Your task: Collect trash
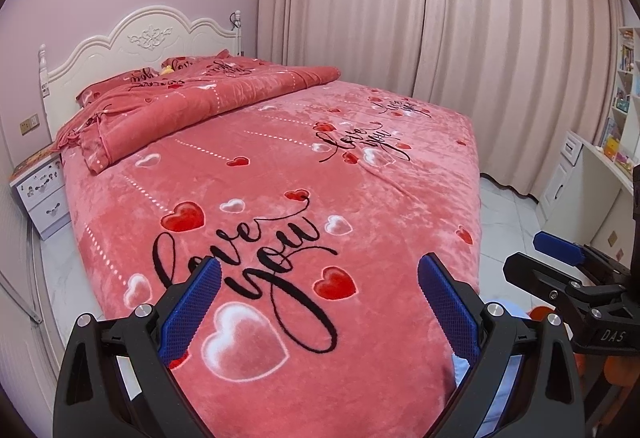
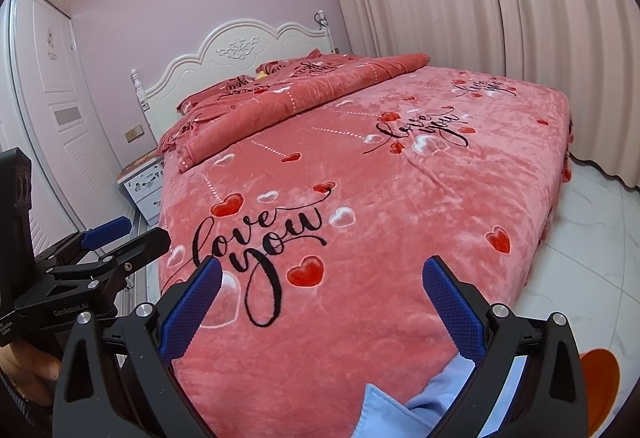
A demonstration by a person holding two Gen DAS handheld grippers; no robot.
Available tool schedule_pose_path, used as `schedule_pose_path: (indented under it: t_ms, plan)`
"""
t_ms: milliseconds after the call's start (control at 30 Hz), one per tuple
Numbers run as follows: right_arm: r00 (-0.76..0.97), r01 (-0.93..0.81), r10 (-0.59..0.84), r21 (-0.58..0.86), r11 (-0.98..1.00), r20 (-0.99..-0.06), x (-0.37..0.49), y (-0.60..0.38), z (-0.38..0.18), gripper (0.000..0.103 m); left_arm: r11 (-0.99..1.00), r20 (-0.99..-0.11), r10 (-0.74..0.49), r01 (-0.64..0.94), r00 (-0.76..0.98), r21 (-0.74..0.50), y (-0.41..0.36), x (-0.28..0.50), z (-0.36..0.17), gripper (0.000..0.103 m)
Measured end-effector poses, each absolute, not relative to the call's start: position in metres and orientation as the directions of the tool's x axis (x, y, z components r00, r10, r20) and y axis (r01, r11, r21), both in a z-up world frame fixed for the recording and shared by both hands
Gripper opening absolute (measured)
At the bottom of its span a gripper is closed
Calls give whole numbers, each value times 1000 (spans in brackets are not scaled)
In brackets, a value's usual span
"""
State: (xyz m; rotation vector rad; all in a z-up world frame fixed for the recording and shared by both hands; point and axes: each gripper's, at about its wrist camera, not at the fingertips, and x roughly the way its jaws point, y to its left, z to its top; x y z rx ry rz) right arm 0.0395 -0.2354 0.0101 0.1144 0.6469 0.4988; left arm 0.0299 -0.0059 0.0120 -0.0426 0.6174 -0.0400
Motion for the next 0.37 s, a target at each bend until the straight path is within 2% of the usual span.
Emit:
schedule_pose_path:
  t_ms: [367]
  plan:
    - [677,-409,483,261,874,-556,40,-234,7,98,998,-590,-54,23,805,-59,-5,30,9,97]
